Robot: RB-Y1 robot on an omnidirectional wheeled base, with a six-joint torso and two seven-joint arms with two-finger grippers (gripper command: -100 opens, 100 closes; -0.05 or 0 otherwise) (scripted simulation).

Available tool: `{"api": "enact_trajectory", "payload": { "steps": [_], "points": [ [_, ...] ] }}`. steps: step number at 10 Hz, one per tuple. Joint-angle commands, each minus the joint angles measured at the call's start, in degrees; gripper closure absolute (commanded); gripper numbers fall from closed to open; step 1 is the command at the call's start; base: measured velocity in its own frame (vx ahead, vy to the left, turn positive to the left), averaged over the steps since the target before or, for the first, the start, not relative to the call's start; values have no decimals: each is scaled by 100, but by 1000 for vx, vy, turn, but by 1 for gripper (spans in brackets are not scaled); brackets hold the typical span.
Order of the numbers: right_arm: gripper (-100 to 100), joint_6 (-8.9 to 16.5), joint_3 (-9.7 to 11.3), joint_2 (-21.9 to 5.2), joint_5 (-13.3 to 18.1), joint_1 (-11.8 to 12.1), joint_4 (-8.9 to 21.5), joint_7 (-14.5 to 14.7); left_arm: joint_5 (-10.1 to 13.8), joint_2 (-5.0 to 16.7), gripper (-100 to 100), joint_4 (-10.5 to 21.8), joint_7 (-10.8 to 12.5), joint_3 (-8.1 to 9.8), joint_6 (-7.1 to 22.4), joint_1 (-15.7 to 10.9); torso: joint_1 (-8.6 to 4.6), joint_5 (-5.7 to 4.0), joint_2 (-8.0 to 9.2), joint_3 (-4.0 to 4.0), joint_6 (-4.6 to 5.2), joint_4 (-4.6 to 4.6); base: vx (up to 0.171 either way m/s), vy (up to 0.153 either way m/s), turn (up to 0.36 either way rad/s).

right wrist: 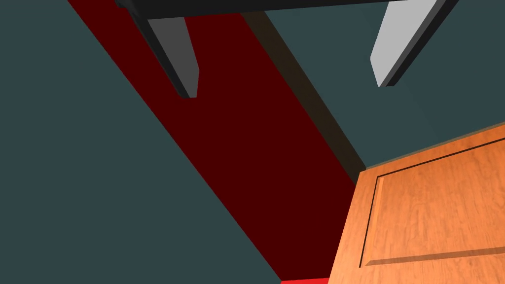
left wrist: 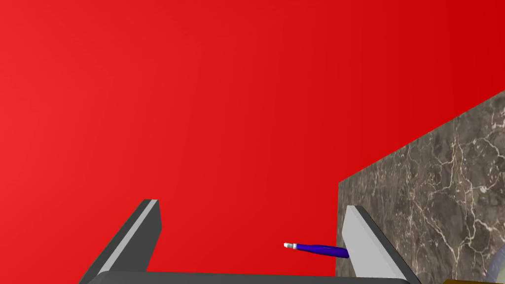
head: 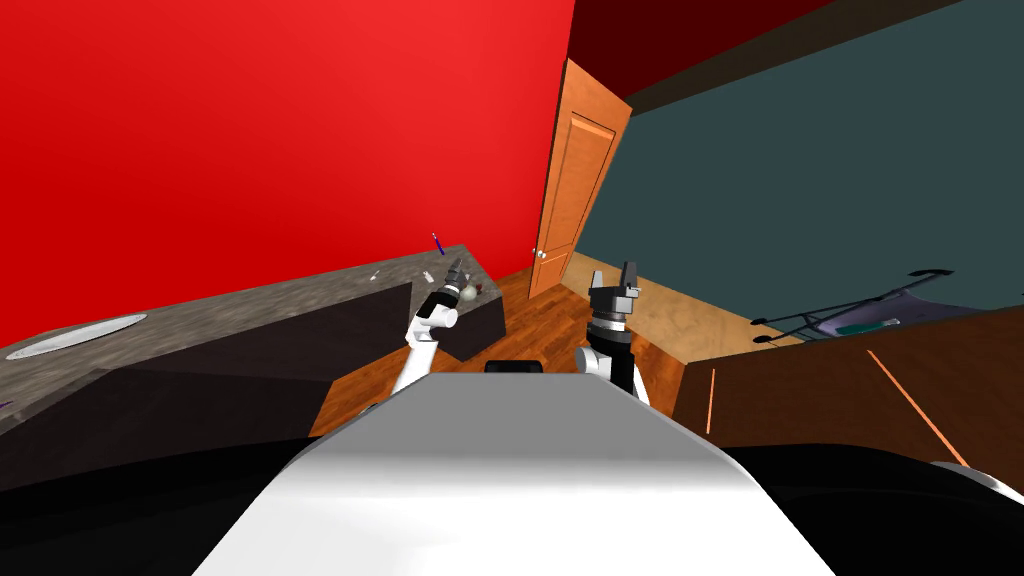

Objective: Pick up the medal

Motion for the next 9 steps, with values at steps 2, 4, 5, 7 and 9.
{"api": "enact_trajectory", "payload": {
  "steps": [2,4,5,7,9],
  "points": [
    [0,0,0,0,0,0,0,0,132,106,-100,263,68,27,391,-316,11,2,-1,0,-1,0,-2,-40,-33],
    [0,0,0,0,0,0,0,0,251,208,-100,518,132,50,710,-573,6,1,-2,-1,0,-1,-1,-59,-69],
    [0,0,0,0,0,0,0,0,251,208,-100,518,132,50,858,-591,0,0,-4,-2,2,-1,2,-65,-32],
    [0,0,0,0,0,0,0,0,373,314,-100,787,200,71,1124,-864,10,2,-2,-1,-2,-1,5,-44,-29],
    [0,0,0,0,0,0,0,0,373,314,-100,787,200,71,1319,-864,5,1,-5,-3,-1,-1,4,-38,-16]
  ]
}}
